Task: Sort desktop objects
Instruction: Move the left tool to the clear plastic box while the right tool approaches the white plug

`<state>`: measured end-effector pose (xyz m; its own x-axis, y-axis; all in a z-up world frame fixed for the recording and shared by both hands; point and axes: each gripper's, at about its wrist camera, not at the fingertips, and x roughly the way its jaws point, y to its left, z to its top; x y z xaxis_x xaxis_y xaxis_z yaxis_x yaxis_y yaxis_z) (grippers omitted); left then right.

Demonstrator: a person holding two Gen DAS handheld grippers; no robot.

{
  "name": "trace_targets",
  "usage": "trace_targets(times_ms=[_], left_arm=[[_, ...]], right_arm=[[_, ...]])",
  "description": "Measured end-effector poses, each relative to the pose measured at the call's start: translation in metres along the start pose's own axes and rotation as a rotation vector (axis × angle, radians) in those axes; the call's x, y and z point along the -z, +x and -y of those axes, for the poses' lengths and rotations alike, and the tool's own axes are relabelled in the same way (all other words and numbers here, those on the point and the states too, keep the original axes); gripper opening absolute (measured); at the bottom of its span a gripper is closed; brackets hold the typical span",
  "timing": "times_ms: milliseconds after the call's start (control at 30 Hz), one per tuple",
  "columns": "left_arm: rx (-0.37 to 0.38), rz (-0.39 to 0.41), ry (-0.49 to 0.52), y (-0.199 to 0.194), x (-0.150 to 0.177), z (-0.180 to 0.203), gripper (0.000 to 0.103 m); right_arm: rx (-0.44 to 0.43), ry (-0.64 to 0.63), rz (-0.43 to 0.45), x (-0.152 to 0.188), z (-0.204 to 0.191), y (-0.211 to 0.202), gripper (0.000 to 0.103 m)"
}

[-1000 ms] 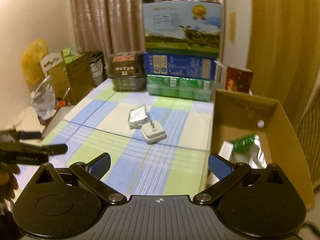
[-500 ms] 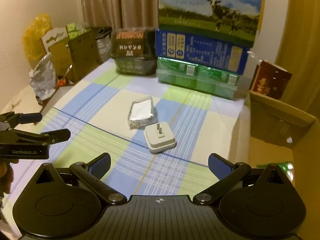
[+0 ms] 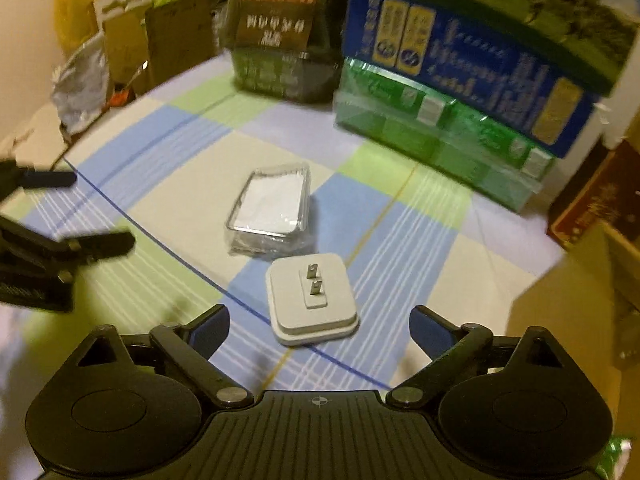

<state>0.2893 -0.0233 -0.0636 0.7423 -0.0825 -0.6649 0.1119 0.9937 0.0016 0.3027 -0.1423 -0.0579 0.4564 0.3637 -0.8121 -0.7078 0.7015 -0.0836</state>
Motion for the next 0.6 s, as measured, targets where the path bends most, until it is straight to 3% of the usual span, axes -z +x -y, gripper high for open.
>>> trace_targets(times_ms=[300, 367, 500, 600], left_arm=[[0.030, -0.022, -0.016, 0.033, -0.005, -0.010, 0.102], [0.035, -0.021, -0.006, 0.038, -0.005, -0.008, 0.102], [0.050, -0.025, -0.005, 0.045, -0.004, -0.007, 0.102], [0.060, -0.023, -0.011, 0.047, -0.004, -0.006, 0.102]], right_arm=[[-0.002, -0.054, -0.063, -0.004, 0.001, 0.050, 0.082], [-0.004, -0.048, -0.066, -0.003, 0.003, 0.055, 0.080], [-0.012, -0.059, -0.065, 0.001, 0.002, 0.059, 0.065], [-0.015, -0.037, -0.057, 0.002, 0.004, 0.057, 0.063]])
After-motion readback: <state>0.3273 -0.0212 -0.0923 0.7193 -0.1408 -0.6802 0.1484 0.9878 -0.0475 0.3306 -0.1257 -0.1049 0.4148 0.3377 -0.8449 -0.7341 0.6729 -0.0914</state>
